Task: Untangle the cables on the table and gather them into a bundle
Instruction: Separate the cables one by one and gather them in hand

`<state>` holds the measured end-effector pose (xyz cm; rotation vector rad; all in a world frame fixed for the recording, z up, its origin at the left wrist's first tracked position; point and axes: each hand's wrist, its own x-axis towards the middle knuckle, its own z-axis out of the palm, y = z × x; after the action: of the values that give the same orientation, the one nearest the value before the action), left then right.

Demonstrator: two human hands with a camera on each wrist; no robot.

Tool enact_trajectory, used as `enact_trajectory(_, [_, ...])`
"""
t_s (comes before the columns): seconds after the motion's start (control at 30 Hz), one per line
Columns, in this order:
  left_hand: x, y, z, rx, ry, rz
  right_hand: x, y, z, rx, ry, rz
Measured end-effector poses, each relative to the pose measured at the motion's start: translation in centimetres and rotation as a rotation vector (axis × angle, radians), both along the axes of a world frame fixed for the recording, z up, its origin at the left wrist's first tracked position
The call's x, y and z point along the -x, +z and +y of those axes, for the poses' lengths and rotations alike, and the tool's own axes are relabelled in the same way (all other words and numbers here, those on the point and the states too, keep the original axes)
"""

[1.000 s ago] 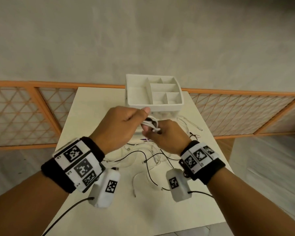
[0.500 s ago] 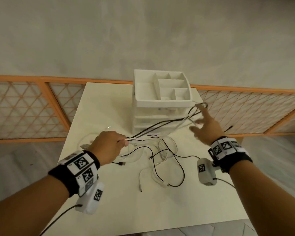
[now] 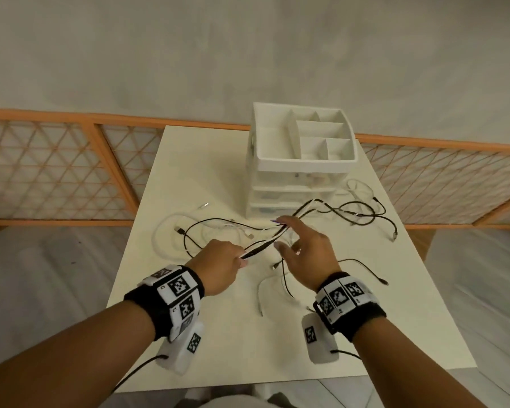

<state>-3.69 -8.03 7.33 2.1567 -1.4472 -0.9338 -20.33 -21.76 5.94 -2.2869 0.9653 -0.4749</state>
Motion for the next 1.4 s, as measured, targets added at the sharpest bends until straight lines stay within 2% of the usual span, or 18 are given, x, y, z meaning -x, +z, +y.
enact_trajectory(0.07, [-0.4,-0.8,0.5,-0.026,0.100,0.060,0.2,-1.5,1.3,-0.072,-0.011,0.101])
enact_trajectory(0.13, [-0.8,-1.4,1.4,-0.044,0.183,0.128,1.1,-3.3,1.9,-0.055,-0.111,0.192])
enact_trajectory(0.2, [-1.1,-2.2,2.4,-0.066,0.272,0.212,1.7,-4.6,2.8,-0.081,-0.159,0.413])
enact_trajectory(0.3, [-1.4,-3.0,3.3,-0.082,0.356,0.337,2.0,-6.4,4.6,-0.129,-0.069,0.750])
enact_trajectory(0.37, [-1.7,-3.4,3.4,-0.057,0.344,0.322,1.6,-6.7,5.2,-0.113,-0.083,0.774])
enact_trajectory(0.43, [-1.8,-3.0,3.1,0.022,0.389,0.387,0.9,-6.2,5.6,-0.071,-0.072,0.704])
enact_trajectory(0.53, [-1.5,-1.2,1.7,0.166,0.494,0.510,-0.7,-3.5,6.0,0.018,0.042,0.447])
enact_trajectory(0.63, [-0.6,1.3,-0.5,0.282,0.446,0.618,-2.1,1.2,6.0,0.110,0.147,0.136])
enact_trajectory(0.7, [-0.1,2.1,-2.1,0.310,0.408,0.638,-2.3,4.2,5.3,0.153,0.135,-0.040])
enact_trajectory(0.8, [0.2,1.6,-3.5,0.252,0.411,0.602,-1.0,8.0,2.8,0.138,-0.009,-0.207])
enact_trajectory(0.93, [-0.6,-0.2,-3.1,0.125,0.381,0.534,2.8,11.2,-2.4,0.042,-0.303,-0.372])
enact_trajectory(1.07, [-1.7,-1.4,-2.8,0.099,0.367,0.449,5.7,11.8,-6.0,-0.022,-0.566,-0.546])
enact_trajectory(1.27, [-2.1,-1.6,-3.1,0.018,0.425,0.337,6.5,11.7,-7.0,-0.095,-0.803,-0.740])
enact_trajectory(1.33, [-2.2,-1.7,-3.0,0.005,0.485,0.377,6.3,12.2,-7.1,-0.139,-0.768,-0.833])
enact_trajectory(1.4, [-2.0,-1.1,-3.1,0.033,0.554,0.453,5.4,12.0,-6.4,-0.230,-0.586,-0.823])
